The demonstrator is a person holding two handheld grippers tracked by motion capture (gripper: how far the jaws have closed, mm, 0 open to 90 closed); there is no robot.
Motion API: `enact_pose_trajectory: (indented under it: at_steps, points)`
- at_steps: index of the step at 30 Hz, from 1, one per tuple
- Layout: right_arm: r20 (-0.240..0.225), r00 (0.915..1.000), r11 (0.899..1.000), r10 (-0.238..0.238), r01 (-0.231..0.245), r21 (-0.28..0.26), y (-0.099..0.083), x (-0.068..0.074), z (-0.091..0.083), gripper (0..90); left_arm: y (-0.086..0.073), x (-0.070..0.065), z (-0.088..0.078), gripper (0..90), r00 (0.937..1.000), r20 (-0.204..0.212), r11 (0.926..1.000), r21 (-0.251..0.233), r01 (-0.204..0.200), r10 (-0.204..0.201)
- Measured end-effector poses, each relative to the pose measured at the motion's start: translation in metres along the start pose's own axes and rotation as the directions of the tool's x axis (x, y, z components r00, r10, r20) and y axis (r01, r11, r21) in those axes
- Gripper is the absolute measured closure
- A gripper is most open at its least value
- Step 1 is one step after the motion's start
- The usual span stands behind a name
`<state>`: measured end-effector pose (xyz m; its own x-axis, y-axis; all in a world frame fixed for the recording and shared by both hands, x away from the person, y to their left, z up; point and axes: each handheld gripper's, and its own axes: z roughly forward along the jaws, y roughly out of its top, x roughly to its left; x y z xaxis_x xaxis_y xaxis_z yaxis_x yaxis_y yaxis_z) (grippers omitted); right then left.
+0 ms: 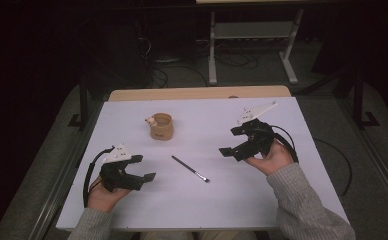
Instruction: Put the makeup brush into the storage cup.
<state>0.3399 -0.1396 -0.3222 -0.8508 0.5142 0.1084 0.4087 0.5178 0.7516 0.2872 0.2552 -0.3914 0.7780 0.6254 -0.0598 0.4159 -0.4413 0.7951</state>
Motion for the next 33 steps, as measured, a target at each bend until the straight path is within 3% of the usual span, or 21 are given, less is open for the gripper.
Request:
enact_pose_trajectory:
  at_steps: [8, 15, 29, 33]
  points:
    - [-0.014, 0.9998, 1.0, -0.016, 0.016, 0.016, 0.01, 0.003, 0.007, 17.5, 0.0, 0.0, 0.0, 18.9, 1.0, 0.001, 1.0, -0.004, 0.004, -0.004]
    - [-0.031, 0.9993, 0.999, -0.02, 0.021, 0.048, 0.018, 0.003, 0.023, 17.7, 0.001, 0.0, 0.0, 18.9, 1.0, 0.002, 1.0, 0.0, -0.003, 0.003]
    - [-0.046, 0.9959, 0.989, -0.077, 0.082, 0.12, 0.035, 0.016, 0.061, 20.1, 0.0, 0.001, -0.001, 19.0, 1.0, -0.004, 1.0, -0.007, 0.002, -0.002]
    - [-0.032, 0.9962, 0.985, -0.081, 0.085, 0.152, 0.036, 0.017, 0.072, 20.7, 0.0, 0.001, -0.002, 19.0, 1.0, -0.007, 0.9999, -0.012, 0.004, -0.004]
